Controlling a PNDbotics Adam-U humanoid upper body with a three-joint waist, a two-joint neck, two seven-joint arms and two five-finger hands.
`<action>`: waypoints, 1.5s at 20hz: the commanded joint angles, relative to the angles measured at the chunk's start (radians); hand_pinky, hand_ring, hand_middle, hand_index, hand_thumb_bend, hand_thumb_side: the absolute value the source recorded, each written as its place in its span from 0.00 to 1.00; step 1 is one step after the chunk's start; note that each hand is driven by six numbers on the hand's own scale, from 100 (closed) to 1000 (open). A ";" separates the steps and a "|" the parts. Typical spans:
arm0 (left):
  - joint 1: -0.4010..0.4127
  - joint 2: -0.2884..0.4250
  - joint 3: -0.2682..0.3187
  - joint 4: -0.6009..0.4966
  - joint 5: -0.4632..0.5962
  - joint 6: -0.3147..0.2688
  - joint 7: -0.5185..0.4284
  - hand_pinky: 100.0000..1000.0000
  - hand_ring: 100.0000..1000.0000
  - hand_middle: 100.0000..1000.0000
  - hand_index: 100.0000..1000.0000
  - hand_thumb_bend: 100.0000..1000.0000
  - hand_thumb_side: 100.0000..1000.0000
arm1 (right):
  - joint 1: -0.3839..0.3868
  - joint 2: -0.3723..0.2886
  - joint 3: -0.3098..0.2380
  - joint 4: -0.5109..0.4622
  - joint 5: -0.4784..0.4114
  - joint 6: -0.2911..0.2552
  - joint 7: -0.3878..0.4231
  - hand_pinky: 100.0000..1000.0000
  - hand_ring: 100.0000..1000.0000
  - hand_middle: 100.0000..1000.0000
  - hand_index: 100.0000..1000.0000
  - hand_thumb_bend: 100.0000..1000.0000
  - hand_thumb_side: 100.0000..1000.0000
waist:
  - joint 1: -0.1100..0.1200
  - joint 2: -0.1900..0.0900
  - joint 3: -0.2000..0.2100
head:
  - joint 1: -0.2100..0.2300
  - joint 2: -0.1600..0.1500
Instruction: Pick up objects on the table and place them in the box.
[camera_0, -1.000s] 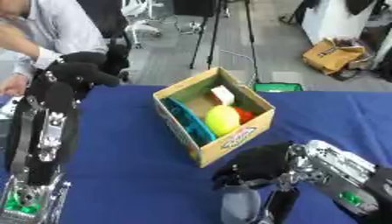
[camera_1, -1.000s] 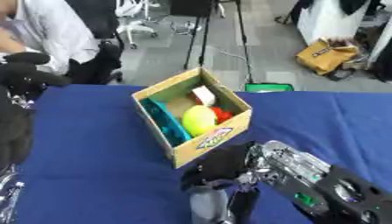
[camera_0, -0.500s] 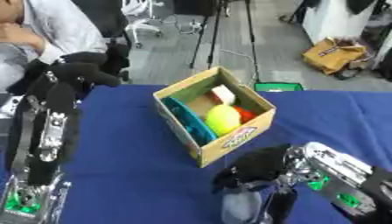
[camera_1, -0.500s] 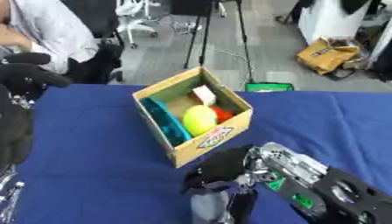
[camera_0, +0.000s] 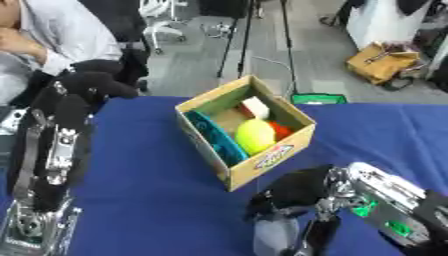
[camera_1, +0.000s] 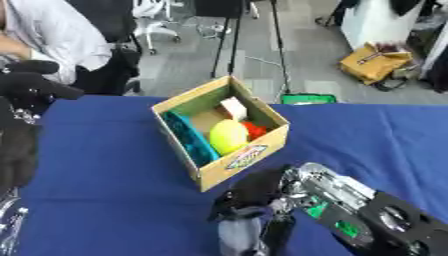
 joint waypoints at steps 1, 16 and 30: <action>-0.017 0.010 0.001 -0.015 0.004 -0.001 -0.001 0.68 0.60 0.72 0.72 0.00 0.64 | -0.015 -0.012 -0.018 -0.016 -0.011 -0.134 0.143 0.60 0.74 0.89 1.00 0.36 0.34 | 0.000 -0.012 0.004 | 0.002 -0.012; -0.019 0.010 0.004 -0.015 0.002 0.001 0.002 0.68 0.61 0.72 0.72 0.00 0.63 | -0.012 -0.010 -0.006 0.004 -0.015 -0.135 0.143 0.53 0.67 0.78 0.93 0.35 0.30 | -0.001 -0.009 0.005 | 0.004 -0.013; -0.022 0.010 0.004 -0.015 0.000 0.001 0.004 0.68 0.61 0.72 0.72 0.00 0.62 | -0.013 -0.011 -0.016 0.015 -0.021 -0.124 0.143 0.44 0.57 0.66 0.73 0.31 0.25 | -0.001 -0.008 0.005 | 0.006 -0.021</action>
